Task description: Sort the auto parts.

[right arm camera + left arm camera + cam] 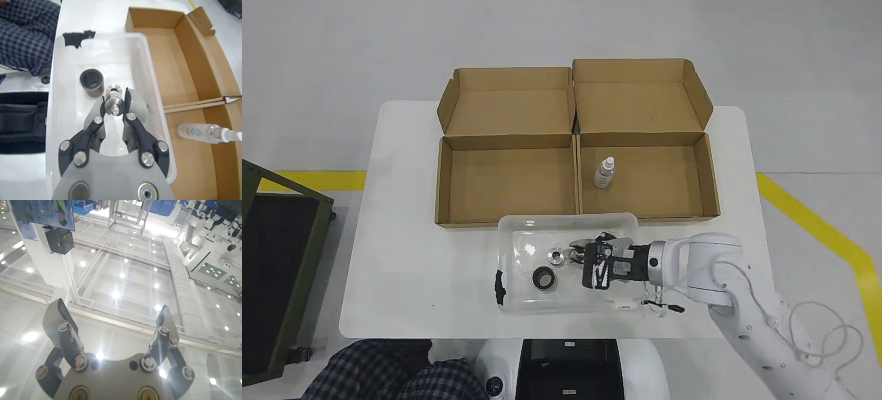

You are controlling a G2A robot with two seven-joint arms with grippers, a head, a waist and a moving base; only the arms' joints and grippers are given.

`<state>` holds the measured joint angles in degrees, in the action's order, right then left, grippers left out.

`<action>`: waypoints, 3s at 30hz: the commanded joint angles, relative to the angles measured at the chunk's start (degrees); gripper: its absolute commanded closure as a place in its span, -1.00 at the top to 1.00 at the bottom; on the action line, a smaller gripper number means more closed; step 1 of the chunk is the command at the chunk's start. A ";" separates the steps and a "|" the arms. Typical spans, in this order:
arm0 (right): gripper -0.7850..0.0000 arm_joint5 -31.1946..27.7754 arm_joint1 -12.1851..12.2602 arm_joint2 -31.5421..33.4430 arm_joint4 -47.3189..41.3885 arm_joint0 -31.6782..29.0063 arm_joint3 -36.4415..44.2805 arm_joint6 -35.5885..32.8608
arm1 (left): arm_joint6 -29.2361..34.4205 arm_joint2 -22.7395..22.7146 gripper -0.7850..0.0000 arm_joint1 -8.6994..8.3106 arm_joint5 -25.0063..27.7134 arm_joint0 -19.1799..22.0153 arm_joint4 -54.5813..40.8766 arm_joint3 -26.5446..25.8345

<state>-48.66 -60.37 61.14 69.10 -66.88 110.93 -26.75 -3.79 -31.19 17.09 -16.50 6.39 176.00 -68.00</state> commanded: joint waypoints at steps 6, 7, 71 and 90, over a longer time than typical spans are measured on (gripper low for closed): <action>-1.00 4.02 -0.16 3.04 -2.14 -1.10 -0.58 13.59 | 0.00 0.00 1.00 0.00 0.00 0.00 0.00 0.00; -1.00 4.21 -0.14 3.57 -2.35 -1.34 -0.49 15.20 | 0.00 0.00 1.00 0.00 0.00 0.00 0.00 0.00; -1.00 8.09 0.14 19.77 -5.24 -12.18 6.86 38.10 | 0.00 0.00 1.00 0.00 0.00 0.00 0.00 0.00; -1.00 13.97 0.08 18.68 -6.31 -7.02 -5.07 18.55 | 0.00 0.00 1.00 0.00 0.00 0.00 0.00 0.00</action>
<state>-34.73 -60.32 79.88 62.68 -74.38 106.51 -6.83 -3.79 -31.19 17.09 -16.50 6.39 176.00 -68.00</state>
